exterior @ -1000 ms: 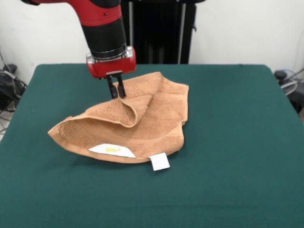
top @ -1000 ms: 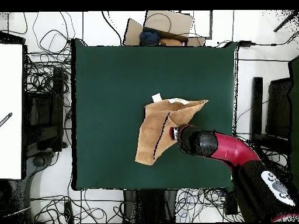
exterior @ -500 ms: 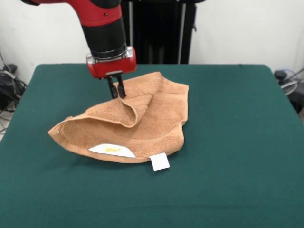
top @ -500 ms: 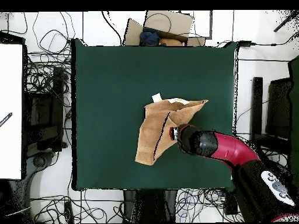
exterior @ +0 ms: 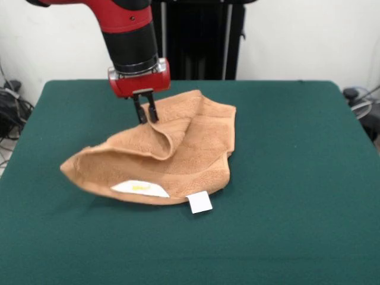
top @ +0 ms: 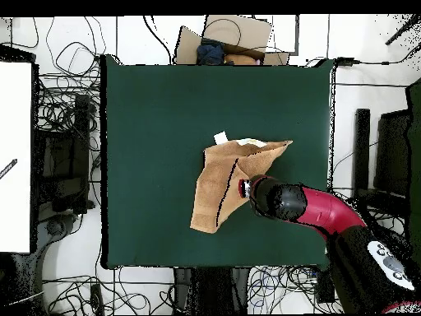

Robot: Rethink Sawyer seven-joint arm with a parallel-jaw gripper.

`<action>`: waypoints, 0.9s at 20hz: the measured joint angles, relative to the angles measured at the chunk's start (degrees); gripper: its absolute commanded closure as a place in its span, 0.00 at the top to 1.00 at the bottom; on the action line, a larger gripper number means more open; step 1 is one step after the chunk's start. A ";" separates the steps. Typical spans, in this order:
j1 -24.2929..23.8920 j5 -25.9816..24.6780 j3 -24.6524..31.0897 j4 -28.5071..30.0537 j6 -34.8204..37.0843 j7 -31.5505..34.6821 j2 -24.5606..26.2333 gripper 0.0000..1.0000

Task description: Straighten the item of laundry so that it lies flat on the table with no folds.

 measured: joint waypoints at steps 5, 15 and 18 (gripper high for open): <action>-0.01 0.00 0.00 0.00 -0.01 0.00 0.00 1.00; 0.44 0.00 0.00 0.00 -0.01 0.00 -0.02 1.00; 0.56 0.01 -0.01 -0.01 -0.01 0.00 -0.04 1.00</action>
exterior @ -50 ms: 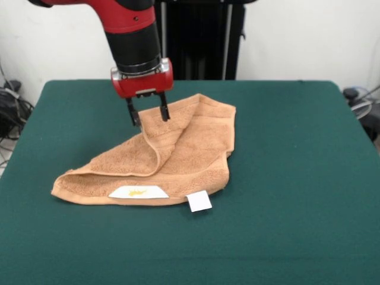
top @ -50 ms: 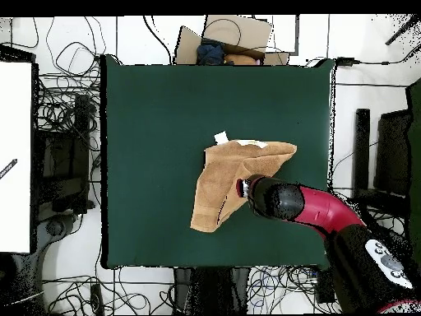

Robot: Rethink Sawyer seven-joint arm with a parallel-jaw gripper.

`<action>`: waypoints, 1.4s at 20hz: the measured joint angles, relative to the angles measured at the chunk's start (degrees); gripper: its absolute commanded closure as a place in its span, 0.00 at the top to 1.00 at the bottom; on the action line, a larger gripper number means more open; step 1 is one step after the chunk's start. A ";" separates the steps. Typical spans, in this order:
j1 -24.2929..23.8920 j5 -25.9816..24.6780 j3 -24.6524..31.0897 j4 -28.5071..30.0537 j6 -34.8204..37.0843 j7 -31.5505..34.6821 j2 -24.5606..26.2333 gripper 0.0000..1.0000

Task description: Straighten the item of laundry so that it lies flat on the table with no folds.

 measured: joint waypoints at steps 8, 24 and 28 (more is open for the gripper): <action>0.01 -0.01 0.00 0.01 0.00 0.00 -0.05 1.00; 0.01 0.01 0.00 0.26 0.00 0.00 -0.06 0.00; 0.01 -0.01 0.00 0.26 0.00 0.00 -0.06 0.00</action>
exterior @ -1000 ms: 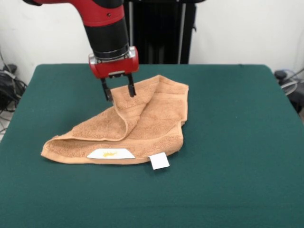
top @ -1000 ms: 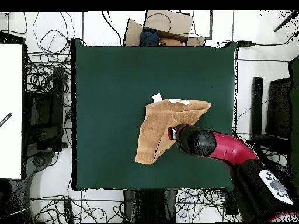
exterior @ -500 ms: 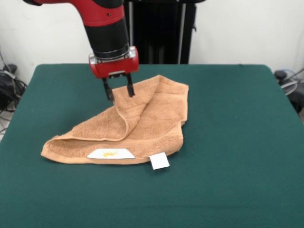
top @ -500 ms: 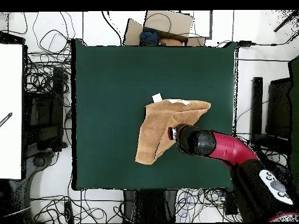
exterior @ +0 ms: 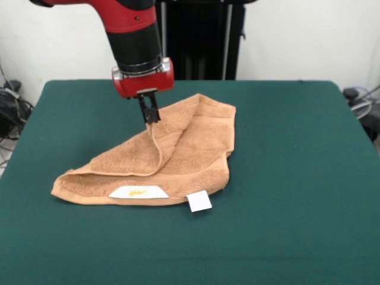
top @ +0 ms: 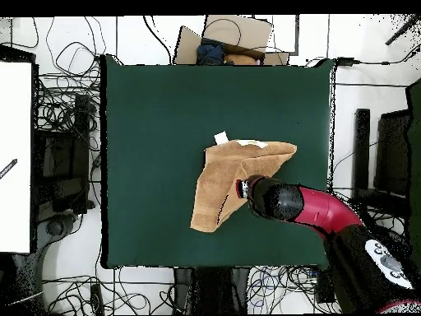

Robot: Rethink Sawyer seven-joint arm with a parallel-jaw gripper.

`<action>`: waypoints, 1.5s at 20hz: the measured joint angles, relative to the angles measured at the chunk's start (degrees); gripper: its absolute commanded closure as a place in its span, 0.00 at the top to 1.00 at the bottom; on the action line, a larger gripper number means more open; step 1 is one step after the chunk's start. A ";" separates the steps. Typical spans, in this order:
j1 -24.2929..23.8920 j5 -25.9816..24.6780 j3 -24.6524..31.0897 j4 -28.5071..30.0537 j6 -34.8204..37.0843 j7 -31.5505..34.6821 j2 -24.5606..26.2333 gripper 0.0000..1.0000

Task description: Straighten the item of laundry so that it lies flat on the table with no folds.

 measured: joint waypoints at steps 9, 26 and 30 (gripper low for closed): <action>0.00 0.00 0.00 0.00 0.00 0.00 0.00 0.00; 2.79 1.13 -0.47 2.95 0.01 0.00 -6.03 0.00; 3.52 1.54 -0.66 3.87 0.01 0.00 -7.87 0.00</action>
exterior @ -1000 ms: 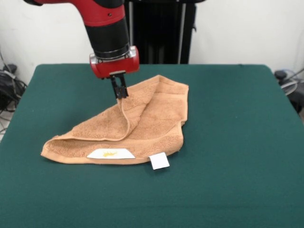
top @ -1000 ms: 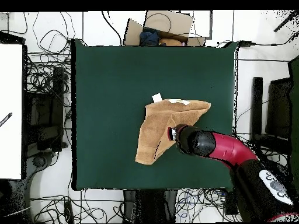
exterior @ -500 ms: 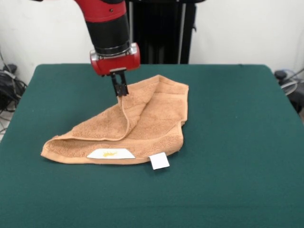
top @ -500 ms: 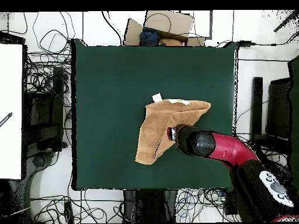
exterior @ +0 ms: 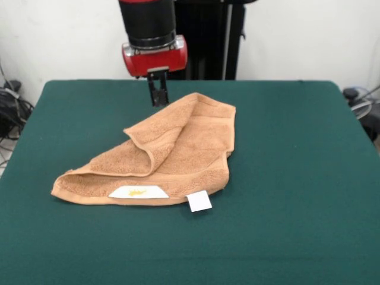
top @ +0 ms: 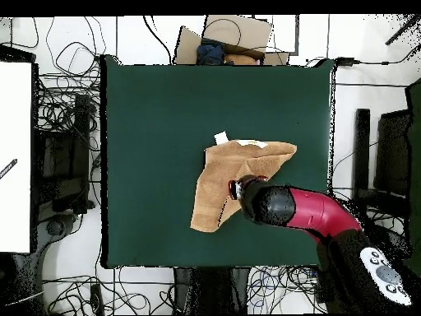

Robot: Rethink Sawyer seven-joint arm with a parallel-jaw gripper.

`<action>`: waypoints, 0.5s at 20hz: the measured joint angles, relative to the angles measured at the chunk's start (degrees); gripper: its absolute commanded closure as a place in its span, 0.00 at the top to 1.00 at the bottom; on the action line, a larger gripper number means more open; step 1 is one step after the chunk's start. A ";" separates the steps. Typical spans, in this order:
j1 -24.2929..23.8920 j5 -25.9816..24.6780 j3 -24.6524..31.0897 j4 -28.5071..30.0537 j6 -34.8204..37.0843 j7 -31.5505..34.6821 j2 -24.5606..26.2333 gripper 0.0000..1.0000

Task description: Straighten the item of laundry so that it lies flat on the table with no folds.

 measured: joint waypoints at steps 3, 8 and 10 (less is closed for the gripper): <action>0.11 0.11 -0.07 0.66 0.00 0.00 -1.46 0.00; 0.11 0.13 -0.31 1.75 0.01 0.00 -2.55 0.00; 0.12 0.13 -0.37 1.81 0.00 0.00 -2.59 0.00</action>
